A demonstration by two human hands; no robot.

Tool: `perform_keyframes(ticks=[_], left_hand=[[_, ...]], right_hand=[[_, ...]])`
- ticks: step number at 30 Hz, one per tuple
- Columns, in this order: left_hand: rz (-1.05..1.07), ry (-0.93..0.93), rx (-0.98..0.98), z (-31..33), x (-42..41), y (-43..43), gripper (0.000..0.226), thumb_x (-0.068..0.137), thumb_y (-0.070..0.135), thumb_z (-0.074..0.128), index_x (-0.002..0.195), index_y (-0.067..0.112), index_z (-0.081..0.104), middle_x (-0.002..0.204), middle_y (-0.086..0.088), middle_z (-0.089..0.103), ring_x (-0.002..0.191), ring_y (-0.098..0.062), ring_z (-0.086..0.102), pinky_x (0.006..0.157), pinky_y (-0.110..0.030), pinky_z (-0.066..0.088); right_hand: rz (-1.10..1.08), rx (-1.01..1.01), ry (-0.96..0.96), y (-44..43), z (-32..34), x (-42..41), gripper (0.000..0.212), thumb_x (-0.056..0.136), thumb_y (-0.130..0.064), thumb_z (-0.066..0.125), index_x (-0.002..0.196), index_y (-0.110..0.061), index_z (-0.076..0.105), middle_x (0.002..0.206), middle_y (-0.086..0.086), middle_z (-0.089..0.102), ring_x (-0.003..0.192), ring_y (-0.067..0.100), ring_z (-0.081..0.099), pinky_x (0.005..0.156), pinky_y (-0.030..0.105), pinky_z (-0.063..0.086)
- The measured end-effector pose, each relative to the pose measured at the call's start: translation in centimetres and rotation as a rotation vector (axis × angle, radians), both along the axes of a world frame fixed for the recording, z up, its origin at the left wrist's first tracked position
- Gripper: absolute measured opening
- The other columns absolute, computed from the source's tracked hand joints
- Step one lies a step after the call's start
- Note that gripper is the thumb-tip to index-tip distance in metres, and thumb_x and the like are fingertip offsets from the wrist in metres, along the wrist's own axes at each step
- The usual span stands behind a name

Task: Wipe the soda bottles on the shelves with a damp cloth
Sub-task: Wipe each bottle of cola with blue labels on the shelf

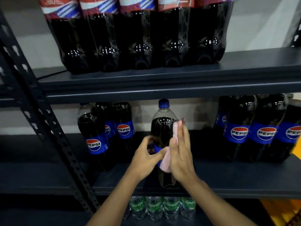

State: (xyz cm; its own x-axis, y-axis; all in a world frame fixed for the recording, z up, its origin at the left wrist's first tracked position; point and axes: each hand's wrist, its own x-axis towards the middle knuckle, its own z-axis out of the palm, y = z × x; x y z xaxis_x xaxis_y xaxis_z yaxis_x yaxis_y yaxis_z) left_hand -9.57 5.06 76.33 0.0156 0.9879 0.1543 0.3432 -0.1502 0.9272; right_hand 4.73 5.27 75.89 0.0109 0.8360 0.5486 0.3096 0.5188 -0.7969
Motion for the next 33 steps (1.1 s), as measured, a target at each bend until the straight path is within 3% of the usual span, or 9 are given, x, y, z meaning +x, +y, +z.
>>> perform_keyframes(ticks=[3,6,8,11,14,20,23,27,33], left_hand=[[-0.015,-0.001,-0.020,-0.1,0.2,0.2,0.055,0.086,0.038,0.087,0.131,0.034,0.055,0.127,0.018,0.065,0.113,0.008,0.063,0.096,-0.017,0.053],[-0.020,-0.012,-0.028,0.2,0.5,0.0,0.052,0.081,0.047,0.087,0.122,0.040,0.057,0.119,0.022,0.069,0.107,0.014,0.064,0.089,-0.014,0.054],[-0.029,-0.019,-0.031,0.4,0.5,-0.1,0.047,0.087,0.039,0.085,0.124,0.037,0.056,0.118,0.021,0.068,0.102,0.020,0.063,0.084,-0.009,0.051],[-0.080,-0.077,-0.141,0.9,0.0,0.1,0.041,0.093,0.052,0.076,0.126,0.038,0.057,0.130,0.015,0.065,0.112,0.008,0.064,0.098,-0.026,0.058],[-0.016,-0.384,-0.272,2.8,-0.4,1.3,0.048,0.103,0.064,0.041,0.122,0.027,0.065,0.127,-0.002,0.070,0.117,-0.020,0.066,0.104,-0.049,0.054],[-0.003,-0.659,-0.129,4.7,4.5,3.4,0.056,0.114,0.034,0.030,0.089,0.018,0.077,0.077,-0.001,0.078,0.070,-0.010,0.075,0.061,-0.024,0.060],[-0.018,-0.809,-0.078,3.6,5.6,4.4,0.067,0.113,0.027,0.029,0.077,0.026,0.085,0.080,0.002,0.078,0.077,-0.010,0.075,0.067,-0.023,0.060],[0.017,-0.926,-0.096,3.0,5.5,5.1,0.042,0.104,0.032,0.038,0.096,0.012,0.074,0.088,-0.007,0.073,0.085,-0.019,0.068,0.071,-0.024,0.058],[0.103,-0.864,-0.157,3.0,6.0,4.5,0.058,0.109,0.046,0.030,0.097,0.014,0.077,0.086,-0.005,0.081,0.075,-0.015,0.077,0.069,-0.026,0.062]], right_hand=[[-0.163,0.240,-0.162,2.0,4.0,-0.3,0.054,0.107,-0.058,0.017,0.159,-0.046,0.017,0.162,0.005,0.028,0.144,0.015,0.033,0.114,0.024,0.029],[-0.242,0.321,-0.283,2.8,8.1,-0.8,0.042,0.108,-0.048,0.032,0.118,-0.020,0.062,0.112,0.007,0.054,0.094,0.014,0.051,0.075,0.024,0.039],[-0.184,0.298,-0.376,3.4,9.1,-0.8,0.042,0.109,-0.039,0.042,0.076,-0.018,0.057,0.072,-0.006,0.055,0.059,0.006,0.048,0.055,0.020,0.031],[-0.194,0.293,-0.424,3.8,9.3,-0.2,0.047,0.107,-0.032,0.051,0.062,-0.029,0.037,0.050,-0.008,0.042,0.047,0.009,0.045,0.047,0.019,0.026],[-0.214,0.346,-0.385,3.4,9.5,-0.3,0.046,0.106,-0.033,0.050,0.064,-0.032,0.031,0.055,-0.012,0.038,0.052,0.004,0.042,0.051,0.016,0.026],[-0.272,0.377,-0.304,3.1,8.7,-1.1,0.042,0.100,-0.039,0.037,0.082,-0.012,0.065,0.075,0.002,0.060,0.068,0.018,0.055,0.060,0.037,0.046],[-0.388,0.462,-0.260,3.2,6.9,-1.0,0.035,0.099,-0.027,0.043,0.109,-0.009,0.072,0.108,0.009,0.067,0.093,0.024,0.060,0.078,0.041,0.051],[-0.487,0.467,-0.120,2.9,1.4,-2.3,0.047,0.104,-0.019,0.041,0.150,-0.012,0.045,0.156,0.012,0.044,0.137,0.035,0.049,0.110,0.048,0.041],[-0.441,0.180,0.113,0.6,-6.3,-3.2,0.055,0.109,-0.044,0.026,0.163,-0.037,0.013,0.168,-0.004,0.025,0.154,0.011,0.026,0.123,0.033,0.026]])
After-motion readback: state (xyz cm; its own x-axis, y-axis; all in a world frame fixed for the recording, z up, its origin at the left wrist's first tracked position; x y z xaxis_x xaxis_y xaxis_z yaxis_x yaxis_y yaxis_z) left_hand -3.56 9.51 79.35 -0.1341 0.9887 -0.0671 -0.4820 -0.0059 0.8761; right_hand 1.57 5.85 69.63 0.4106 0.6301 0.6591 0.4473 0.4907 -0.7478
